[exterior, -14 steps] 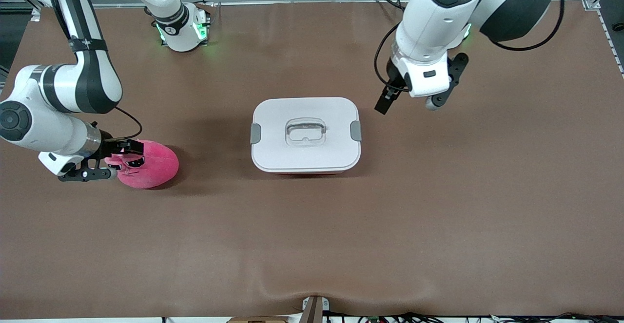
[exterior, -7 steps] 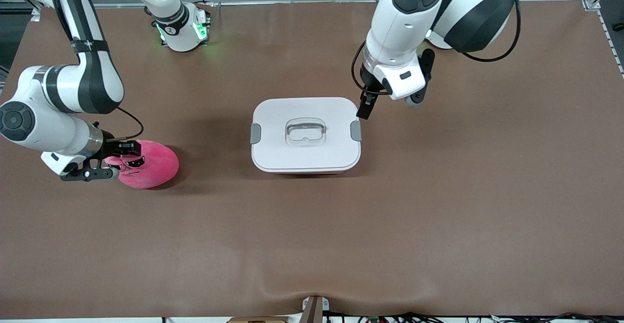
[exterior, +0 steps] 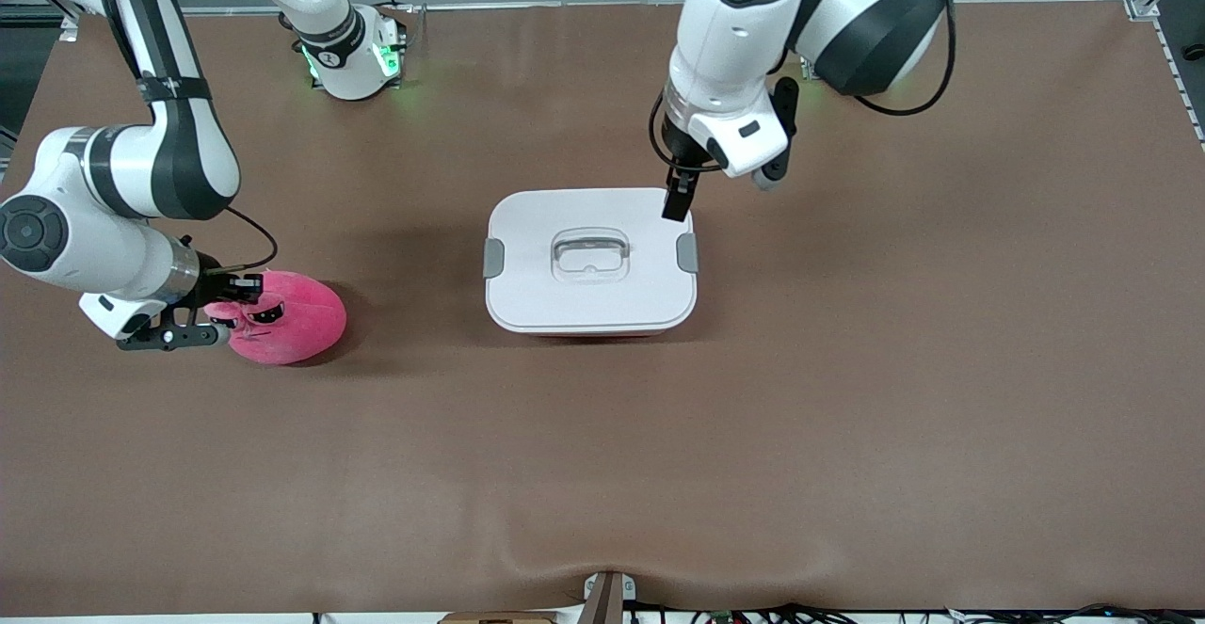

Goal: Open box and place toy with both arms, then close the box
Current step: 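Lower the left gripper onto the lid handle and grasp it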

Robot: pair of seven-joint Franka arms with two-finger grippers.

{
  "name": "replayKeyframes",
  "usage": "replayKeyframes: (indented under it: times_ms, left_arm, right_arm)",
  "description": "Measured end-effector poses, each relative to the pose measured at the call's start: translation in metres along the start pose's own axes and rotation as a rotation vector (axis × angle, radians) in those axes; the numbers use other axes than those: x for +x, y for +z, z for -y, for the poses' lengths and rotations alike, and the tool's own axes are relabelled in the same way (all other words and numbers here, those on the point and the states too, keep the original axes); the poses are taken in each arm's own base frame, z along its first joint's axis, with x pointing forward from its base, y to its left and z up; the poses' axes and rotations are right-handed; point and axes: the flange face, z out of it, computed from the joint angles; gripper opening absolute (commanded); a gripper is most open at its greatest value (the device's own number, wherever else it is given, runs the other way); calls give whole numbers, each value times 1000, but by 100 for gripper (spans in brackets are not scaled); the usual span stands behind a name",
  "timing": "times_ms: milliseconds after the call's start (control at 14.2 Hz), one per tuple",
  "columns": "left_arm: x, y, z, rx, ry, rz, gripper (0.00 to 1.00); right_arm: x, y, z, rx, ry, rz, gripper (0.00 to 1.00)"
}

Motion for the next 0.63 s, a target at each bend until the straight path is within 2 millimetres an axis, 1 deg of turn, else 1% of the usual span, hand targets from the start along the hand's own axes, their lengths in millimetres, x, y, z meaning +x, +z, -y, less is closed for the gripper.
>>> replayKeyframes:
  times_ms: [211,352,493,634]
  left_arm:
    - [-20,2,7,-38,-52,-7,100]
    - [-39,10,13,-76,-69,-18,100]
    - [-58,29,15,-116,-97,-53,100]
    - [-76,58,16,-144,-114,-86,100]
  right_arm:
    - [2,-5,0,-1,-1,-15,0]
    - [4,-14,1,-3,-2,-34,0]
    - [6,-25,2,-4,-10,-56,0]
    - [6,-37,4,-7,-51,-79,0]
